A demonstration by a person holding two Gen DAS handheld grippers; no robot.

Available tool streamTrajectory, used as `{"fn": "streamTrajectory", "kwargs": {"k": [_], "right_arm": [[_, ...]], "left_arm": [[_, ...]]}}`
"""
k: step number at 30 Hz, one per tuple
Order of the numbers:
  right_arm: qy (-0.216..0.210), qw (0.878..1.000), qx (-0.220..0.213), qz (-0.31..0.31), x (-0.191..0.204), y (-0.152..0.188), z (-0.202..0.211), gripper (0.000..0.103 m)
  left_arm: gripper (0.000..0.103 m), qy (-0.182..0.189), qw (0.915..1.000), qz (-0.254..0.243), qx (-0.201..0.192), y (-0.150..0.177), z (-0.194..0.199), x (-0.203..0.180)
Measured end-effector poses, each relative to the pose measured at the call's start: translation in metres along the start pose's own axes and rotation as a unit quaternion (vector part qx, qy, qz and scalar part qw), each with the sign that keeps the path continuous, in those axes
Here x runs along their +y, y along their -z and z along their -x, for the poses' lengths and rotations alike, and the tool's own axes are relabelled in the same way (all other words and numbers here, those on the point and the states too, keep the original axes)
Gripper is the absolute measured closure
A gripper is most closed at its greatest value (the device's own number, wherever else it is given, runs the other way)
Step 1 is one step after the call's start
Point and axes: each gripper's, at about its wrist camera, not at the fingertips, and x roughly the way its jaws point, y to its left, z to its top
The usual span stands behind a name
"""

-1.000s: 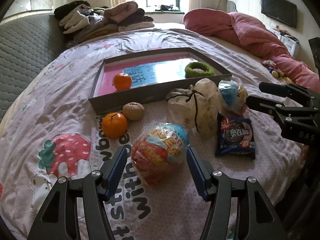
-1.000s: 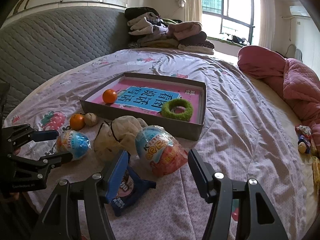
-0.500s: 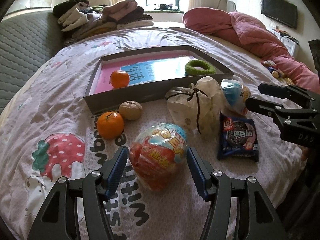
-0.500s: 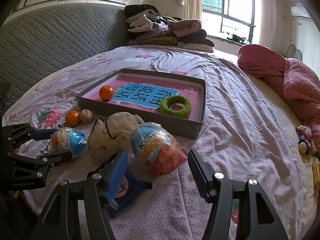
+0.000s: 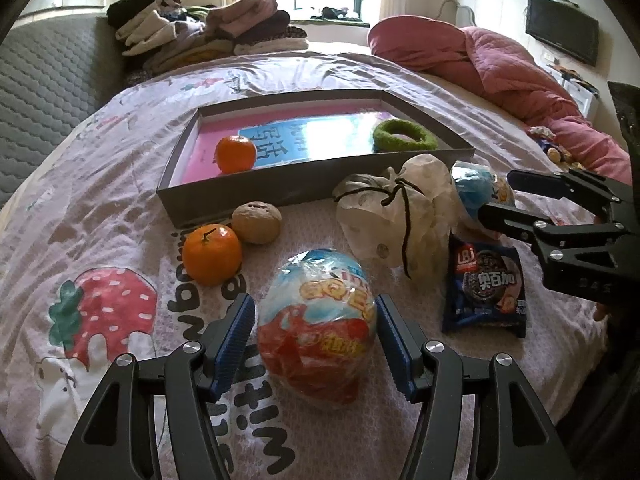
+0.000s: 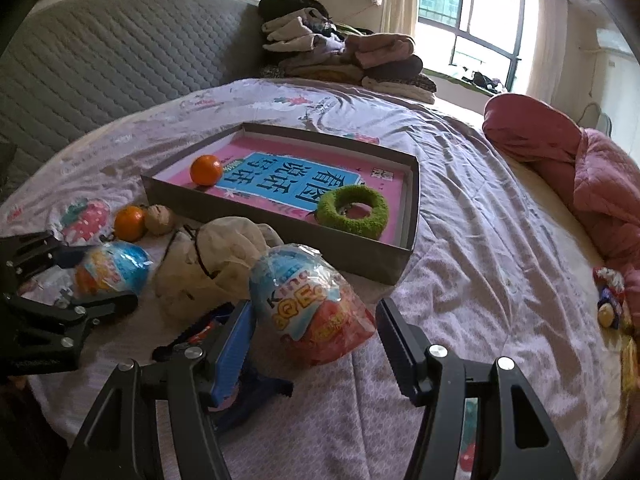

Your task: Organize objects

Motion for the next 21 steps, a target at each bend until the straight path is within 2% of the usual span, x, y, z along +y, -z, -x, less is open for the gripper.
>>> {"fn": "streamTrajectory", "kwargs": {"k": [9,15,18,21], "right_arm": [[-0.008,1.000,0.023,0.015,-0.001,-0.005,-0.021,0.041],[-0.047,0.997,0.027,-0.052,-0.021,-0.004,-0.030,0.042],[-0.052,0.996,0.025,-0.073,-0.028,-0.004,-0.032,0.049],[-0.055,0.995,0.020,-0.081,-0.031,-0.004,-0.033,0.050]], "left_arm": [[0.040,0.001,1.0000,0.005,-0.003,-0.001,0.000,-0.001],[0.040,0.001,0.9999,0.010,0.001,0.000,-0.003,0.000],[0.040,0.005,0.9998,0.020,0.004,0.000,-0.004,0.002],[0.040,0.005,0.9997,0.025,0.003,0.000,-0.005,0.003]]}}
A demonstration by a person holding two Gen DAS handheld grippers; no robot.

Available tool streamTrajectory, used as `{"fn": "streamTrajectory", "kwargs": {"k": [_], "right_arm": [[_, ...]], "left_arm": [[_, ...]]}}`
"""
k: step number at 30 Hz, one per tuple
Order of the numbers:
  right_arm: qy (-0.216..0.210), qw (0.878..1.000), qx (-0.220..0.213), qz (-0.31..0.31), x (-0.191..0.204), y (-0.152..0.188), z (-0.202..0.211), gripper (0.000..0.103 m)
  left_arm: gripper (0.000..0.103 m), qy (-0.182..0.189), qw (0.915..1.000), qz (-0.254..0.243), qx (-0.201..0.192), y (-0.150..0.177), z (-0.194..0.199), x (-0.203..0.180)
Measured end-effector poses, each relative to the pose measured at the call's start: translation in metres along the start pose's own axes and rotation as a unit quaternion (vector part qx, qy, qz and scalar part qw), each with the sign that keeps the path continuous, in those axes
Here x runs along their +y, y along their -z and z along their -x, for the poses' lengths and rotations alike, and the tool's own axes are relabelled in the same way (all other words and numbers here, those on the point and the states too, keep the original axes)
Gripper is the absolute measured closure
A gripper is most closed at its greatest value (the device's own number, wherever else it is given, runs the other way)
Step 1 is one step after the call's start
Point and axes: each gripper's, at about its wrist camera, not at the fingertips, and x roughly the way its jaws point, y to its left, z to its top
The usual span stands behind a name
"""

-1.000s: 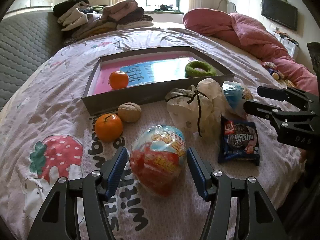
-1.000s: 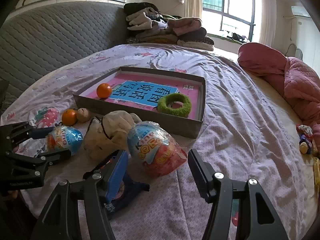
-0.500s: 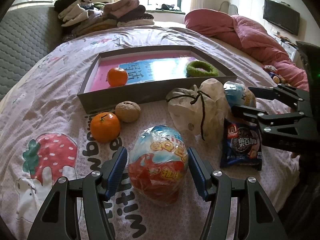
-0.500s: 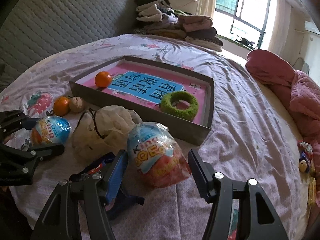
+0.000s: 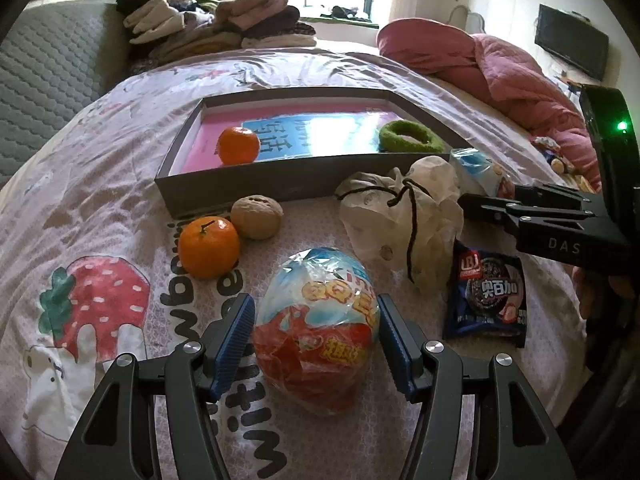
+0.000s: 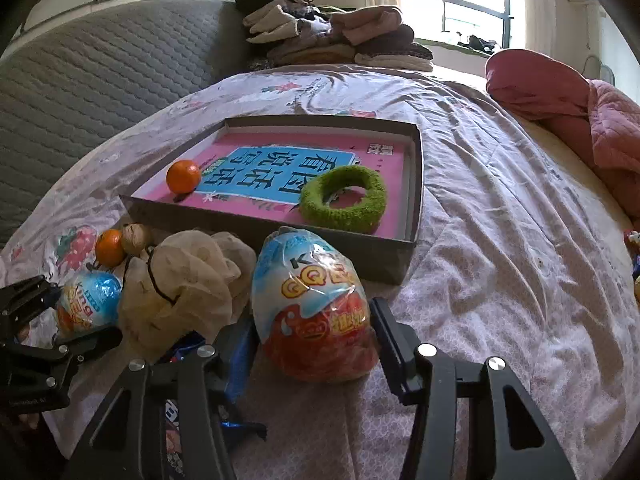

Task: Organize objects
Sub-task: 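Close the left tool on the clear red candy egg while the right tool grasps the Kinder egg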

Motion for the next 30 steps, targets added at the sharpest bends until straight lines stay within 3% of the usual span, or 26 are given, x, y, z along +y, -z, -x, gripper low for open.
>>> {"fn": "streamTrajectory", "kwargs": {"k": [4,19,30], "right_arm": [[-0.007,1.000,-0.003,0.001,0.002,0.000,0.001,0.050],[-0.040,0.998,-0.030,-0.039,-0.005,-0.001,0.017,0.050],[-0.060,0.997,-0.041,-0.033,0.004,-0.002,0.025,0.050]], "left_arm": [[0.048,0.002,1.0000,0.004,-0.003,0.000,0.000,0.000],[0.049,0.012,0.9992,0.006,-0.037,-0.003,0.015,0.001],[0.049,0.009,0.9988,0.001,-0.049,-0.005,0.024,-0.001]]}}
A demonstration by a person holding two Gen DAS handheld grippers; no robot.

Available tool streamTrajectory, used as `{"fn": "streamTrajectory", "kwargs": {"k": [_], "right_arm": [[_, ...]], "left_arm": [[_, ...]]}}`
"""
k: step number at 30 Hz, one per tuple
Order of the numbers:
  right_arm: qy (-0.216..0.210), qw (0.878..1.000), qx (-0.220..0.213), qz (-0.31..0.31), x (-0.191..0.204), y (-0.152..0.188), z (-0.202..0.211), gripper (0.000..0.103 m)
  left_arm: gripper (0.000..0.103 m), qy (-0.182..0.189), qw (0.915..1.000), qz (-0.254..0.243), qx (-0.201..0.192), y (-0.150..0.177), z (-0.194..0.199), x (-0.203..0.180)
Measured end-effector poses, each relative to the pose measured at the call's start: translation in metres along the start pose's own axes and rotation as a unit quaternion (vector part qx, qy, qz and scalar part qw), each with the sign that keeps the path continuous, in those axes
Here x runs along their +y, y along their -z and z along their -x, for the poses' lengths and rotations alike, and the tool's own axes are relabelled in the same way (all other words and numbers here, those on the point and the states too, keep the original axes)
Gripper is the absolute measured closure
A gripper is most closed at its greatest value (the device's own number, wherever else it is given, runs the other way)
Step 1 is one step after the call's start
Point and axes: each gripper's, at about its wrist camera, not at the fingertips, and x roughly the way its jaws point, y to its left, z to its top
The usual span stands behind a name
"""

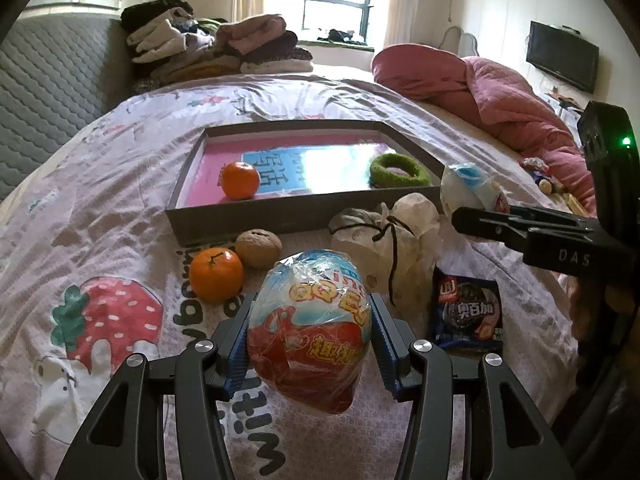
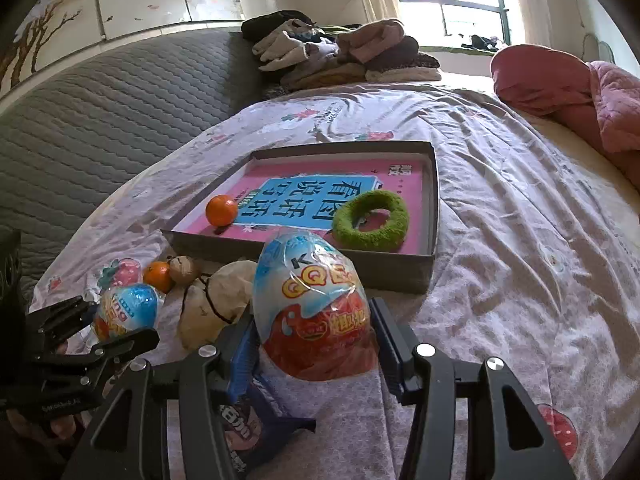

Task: Organize objects
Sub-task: 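Close the left tool on the clear red candy egg while the right tool grasps the Kinder egg, then lift and carry the red candy egg over the pink book while the right tool carries the Kinder egg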

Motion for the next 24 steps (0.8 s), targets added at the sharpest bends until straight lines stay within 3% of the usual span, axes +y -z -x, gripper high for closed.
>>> {"fn": "streamTrajectory", "kwargs": {"k": [21,24], "right_arm": [[-0.017,0.999,-0.047,0.003,0.007,-0.012,0.030,0.050],[0.004,0.998,-0.054,0.019,0.012,-0.015,0.036,0.050]], "left_arm": [[0.049,-0.008,0.9990,-0.003,-0.043,-0.024,0.019,-0.001],[0.049,-0.007,0.9984,-0.003,-0.056,-0.030,0.026,-0.001]]}}
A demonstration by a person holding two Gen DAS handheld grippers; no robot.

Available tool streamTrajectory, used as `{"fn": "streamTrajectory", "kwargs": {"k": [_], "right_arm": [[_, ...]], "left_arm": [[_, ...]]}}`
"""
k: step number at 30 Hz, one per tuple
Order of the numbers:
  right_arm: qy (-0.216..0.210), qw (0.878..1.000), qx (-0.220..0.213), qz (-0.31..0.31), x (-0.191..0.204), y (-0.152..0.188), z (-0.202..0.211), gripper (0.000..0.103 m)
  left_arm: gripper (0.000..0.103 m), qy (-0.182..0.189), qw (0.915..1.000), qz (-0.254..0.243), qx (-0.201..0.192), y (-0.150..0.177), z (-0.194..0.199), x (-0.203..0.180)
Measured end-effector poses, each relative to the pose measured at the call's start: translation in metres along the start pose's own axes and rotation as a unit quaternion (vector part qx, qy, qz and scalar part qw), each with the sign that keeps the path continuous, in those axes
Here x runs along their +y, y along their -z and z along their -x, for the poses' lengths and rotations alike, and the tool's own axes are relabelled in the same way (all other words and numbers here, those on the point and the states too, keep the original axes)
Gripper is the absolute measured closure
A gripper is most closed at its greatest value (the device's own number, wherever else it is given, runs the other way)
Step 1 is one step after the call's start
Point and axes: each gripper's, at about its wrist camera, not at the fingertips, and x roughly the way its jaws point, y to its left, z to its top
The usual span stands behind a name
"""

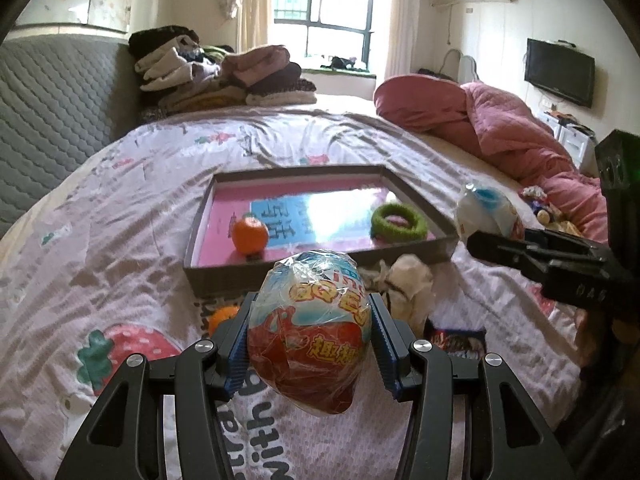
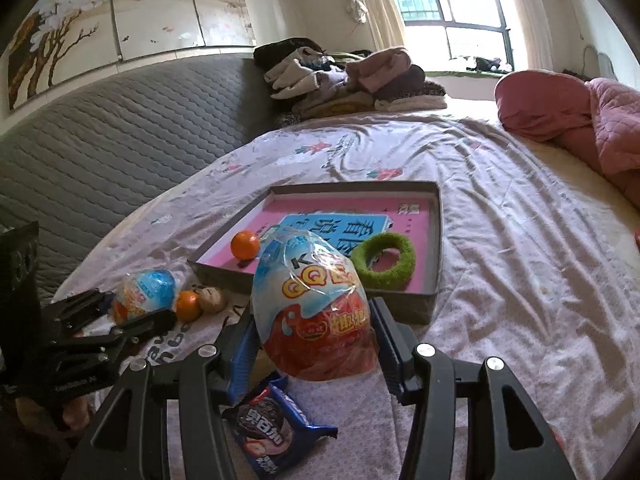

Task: Organize objects
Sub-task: 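Lift and carry the red candy egg over the pink book while the right tool carries the Kinder egg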

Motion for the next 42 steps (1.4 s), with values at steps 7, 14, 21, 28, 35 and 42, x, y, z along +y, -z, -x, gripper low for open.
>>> {"fn": "streamTrajectory", "kwargs": {"k": [7,14,21,28,35,42], "right_arm": [[-0.008,1.000,-0.009,-0.013,-0.004,-0.016,0.004,0.050],[0.015,0.999,-0.034,0.009,0.003,-0.034,0.007,0.050],[0.024,0.999,-0.043,0.021,0.005,-0.047,0.003,0.050],[0.031,0.998,-0.044,0.023,0.001,-0.057,-0.005,0.050],[0.040,0.998,-0.051,0.025,-0.003,-0.069,-0.010,0.050],[0.048,0.996,-0.063,0.026,-0.010,-0.083,-0.013,0.050]], "left_arm": [[0.049,-0.003,0.9996,-0.010,-0.027,-0.019,0.010,-0.003],[0.049,0.000,0.9991,-0.022,-0.036,-0.037,0.005,-0.005],[0.049,-0.004,0.9986,-0.024,-0.046,-0.055,-0.001,-0.002],[0.049,-0.005,0.9983,-0.028,-0.050,-0.067,-0.011,0.001],[0.049,-0.012,0.9976,-0.030,-0.061,-0.085,-0.018,0.007],[0.049,-0.016,0.9969,-0.029,-0.072,-0.099,-0.025,0.015]]}}
